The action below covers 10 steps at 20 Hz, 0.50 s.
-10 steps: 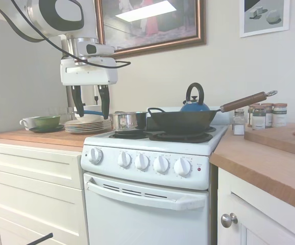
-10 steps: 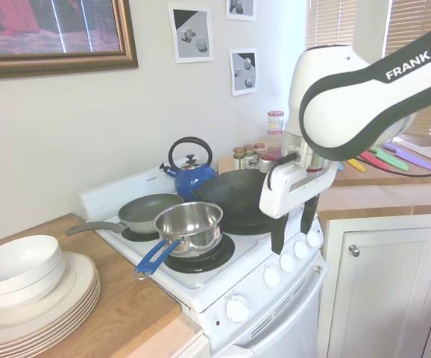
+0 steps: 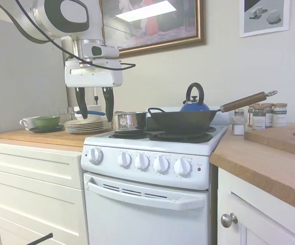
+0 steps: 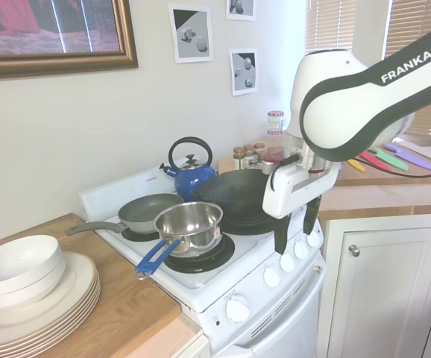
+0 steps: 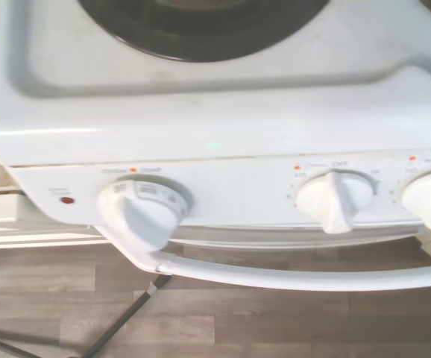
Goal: Turn on the stove on the bottom right
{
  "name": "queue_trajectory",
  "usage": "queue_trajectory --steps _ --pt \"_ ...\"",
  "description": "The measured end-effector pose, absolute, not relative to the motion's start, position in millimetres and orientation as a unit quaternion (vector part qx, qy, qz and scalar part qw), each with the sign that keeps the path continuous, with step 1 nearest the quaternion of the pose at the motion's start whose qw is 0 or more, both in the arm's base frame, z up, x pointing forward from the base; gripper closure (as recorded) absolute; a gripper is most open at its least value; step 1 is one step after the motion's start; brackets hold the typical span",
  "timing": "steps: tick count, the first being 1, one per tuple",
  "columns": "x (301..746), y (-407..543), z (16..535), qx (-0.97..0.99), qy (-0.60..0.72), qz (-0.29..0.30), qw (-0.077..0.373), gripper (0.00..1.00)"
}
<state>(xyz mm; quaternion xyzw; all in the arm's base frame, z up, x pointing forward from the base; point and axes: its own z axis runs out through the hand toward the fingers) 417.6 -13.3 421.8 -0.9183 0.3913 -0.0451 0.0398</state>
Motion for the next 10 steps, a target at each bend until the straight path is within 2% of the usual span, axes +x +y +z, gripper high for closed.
queue_trajectory --steps 10 --pt "444.3 -71.8 372.7 -0.926 0.377 0.004 0.033 0.00"
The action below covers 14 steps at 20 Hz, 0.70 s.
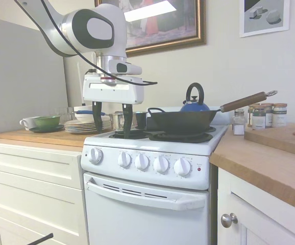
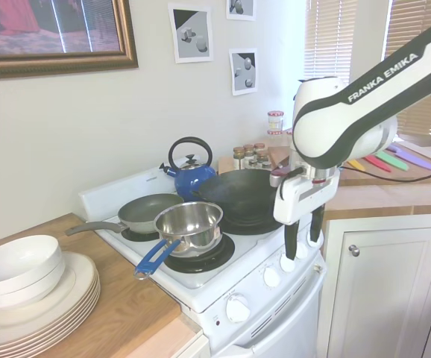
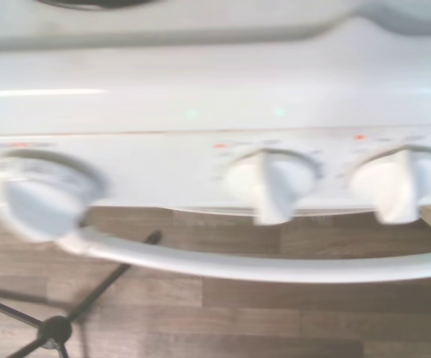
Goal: Turn on the stove on the bottom right
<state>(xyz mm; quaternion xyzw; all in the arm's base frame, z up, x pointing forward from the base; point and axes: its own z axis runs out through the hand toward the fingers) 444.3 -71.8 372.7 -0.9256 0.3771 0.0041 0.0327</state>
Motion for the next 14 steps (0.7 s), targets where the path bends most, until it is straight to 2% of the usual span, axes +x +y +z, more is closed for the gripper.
queue_trajectory --steps 2,3,14 --pt "452.7 -83.2 362.7 -0.926 0.375 0.010 0.031 0.00" --pt "456.5 -88.2 358.1 -0.926 0.376 0.013 0.029 1.00" --pt "469.6 -125.3 335.4 -0.934 0.358 0.013 -0.002 1.00"
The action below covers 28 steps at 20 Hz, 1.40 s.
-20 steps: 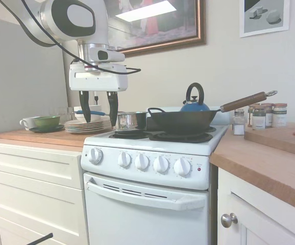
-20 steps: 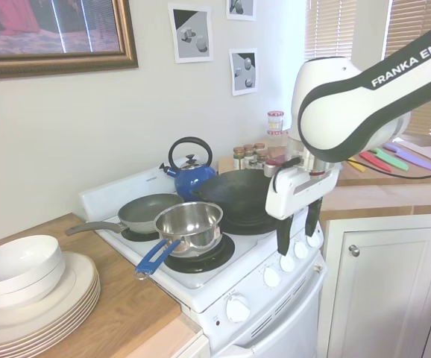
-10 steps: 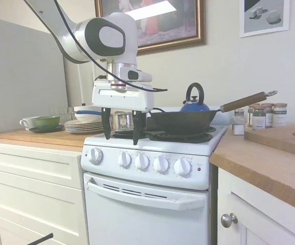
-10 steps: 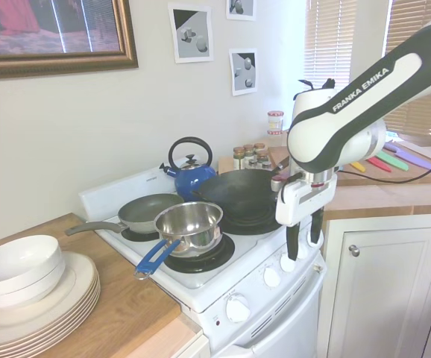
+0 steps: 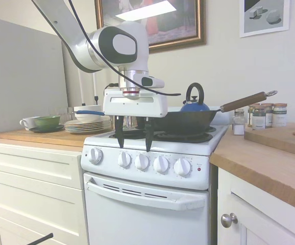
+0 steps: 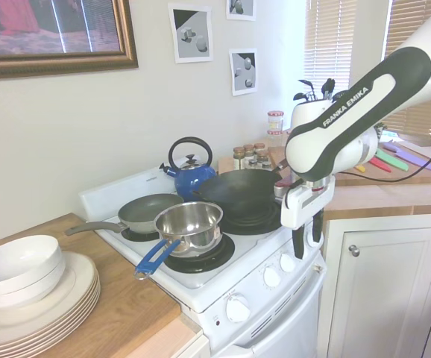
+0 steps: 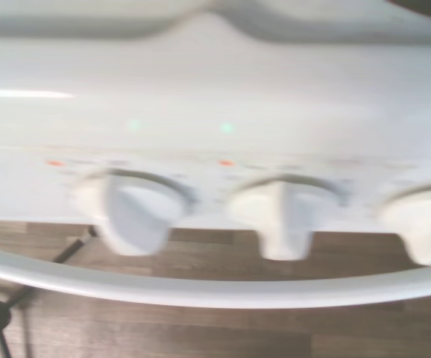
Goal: Turn on the stove on the bottom right
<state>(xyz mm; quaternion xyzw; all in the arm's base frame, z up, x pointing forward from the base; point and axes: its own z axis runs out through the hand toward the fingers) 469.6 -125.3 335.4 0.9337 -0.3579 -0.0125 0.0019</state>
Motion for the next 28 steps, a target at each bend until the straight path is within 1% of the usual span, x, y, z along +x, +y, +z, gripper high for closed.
queue_trajectory --steps 9,17,28 --pt "478.0 -162.5 326.1 0.934 -0.357 -0.001 0.022 1.00" --pt "487.4 -199.3 326.3 0.926 -0.375 0.011 0.030 1.00" --pt "495.7 -230.9 307.6 0.919 -0.392 0.017 0.040 1.00"
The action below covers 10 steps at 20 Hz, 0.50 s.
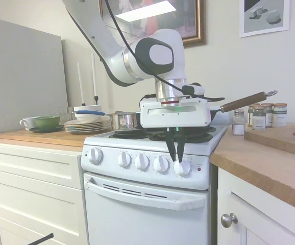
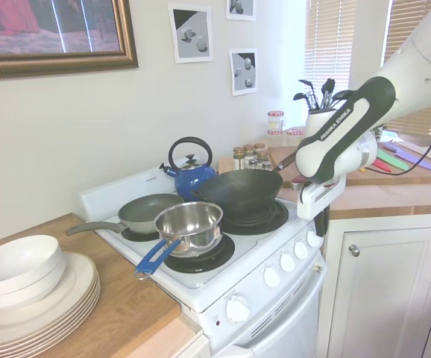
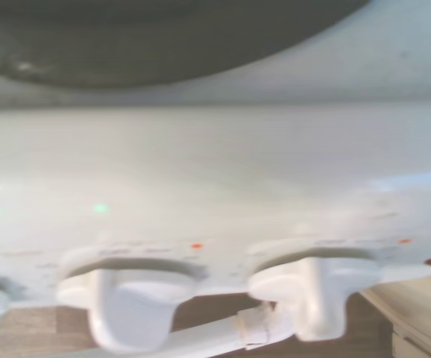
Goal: Turn on the stove on the bottom right
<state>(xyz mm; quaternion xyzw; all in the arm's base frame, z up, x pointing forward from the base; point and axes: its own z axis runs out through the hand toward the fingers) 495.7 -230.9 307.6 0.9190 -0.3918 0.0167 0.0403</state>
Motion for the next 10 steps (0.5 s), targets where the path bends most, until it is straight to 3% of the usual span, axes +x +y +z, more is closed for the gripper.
queue_trajectory --steps 10 --pt "503.9 -241.1 290.5 0.919 -0.393 0.006 0.039 1.00"
